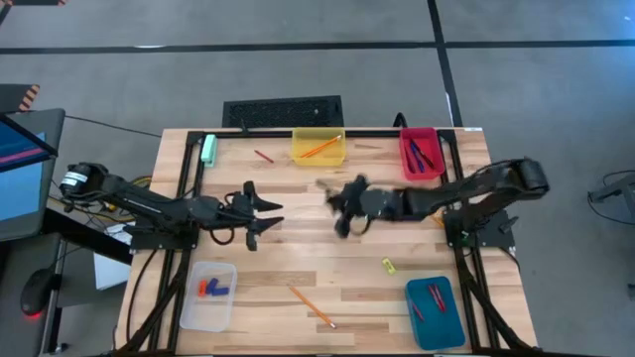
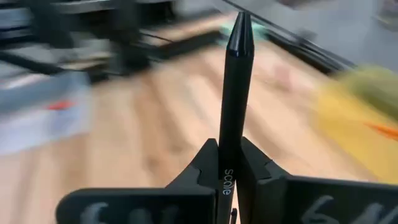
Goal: Sort crayons/erasers/pens/pencils in bins
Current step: Put the black pen into the red bin
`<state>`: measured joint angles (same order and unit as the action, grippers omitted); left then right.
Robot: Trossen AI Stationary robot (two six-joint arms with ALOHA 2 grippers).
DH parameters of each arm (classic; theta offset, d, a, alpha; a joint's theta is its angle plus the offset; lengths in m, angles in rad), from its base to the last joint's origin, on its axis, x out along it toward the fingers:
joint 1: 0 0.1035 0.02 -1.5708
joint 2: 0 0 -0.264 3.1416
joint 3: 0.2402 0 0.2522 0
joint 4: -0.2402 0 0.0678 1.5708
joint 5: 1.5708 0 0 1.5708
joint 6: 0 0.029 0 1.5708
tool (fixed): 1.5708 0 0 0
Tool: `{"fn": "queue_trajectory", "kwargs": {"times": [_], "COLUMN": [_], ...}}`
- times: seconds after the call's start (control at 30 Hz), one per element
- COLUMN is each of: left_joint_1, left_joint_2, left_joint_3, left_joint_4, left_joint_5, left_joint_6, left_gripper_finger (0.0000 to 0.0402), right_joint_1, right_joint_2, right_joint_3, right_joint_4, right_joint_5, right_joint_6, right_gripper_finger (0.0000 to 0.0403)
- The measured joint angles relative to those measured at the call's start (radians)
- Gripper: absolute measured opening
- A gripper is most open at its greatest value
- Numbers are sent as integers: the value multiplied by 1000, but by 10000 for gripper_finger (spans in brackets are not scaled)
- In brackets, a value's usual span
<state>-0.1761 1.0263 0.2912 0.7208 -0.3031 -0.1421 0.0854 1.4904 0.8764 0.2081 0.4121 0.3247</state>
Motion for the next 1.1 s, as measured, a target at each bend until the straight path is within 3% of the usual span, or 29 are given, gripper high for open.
{"fn": "queue_trajectory", "kwargs": {"times": [0.2, 0.37, 0.57, 0.7, 1.1], "left_joint_1": [0, 1, 1, 1, 1], "left_joint_2": [2, 2, 2, 2, 2], "left_joint_3": [-33, -33, -33, -33, -32], "left_joint_4": [16, 18, 12, 12, -10], "left_joint_5": [-8, -2, 8, 8, 6], "left_joint_6": [2, 10, 15, 15, 44], "left_gripper_finger": [103, 72, 51, 44, 41], "right_joint_1": [-239, -513, -820, -959, -1045], "right_joint_2": [-211, -279, -243, -185, 15], "right_joint_3": [-1, 0, 0, -1, 11], "right_joint_4": [-540, -792, -878, -873, -861], "right_joint_5": [62, 64, 32, -20, -50], "right_joint_6": [100, 66, -68, -131, -192], "right_gripper_finger": [30, 27, 29, 29, 29]}}
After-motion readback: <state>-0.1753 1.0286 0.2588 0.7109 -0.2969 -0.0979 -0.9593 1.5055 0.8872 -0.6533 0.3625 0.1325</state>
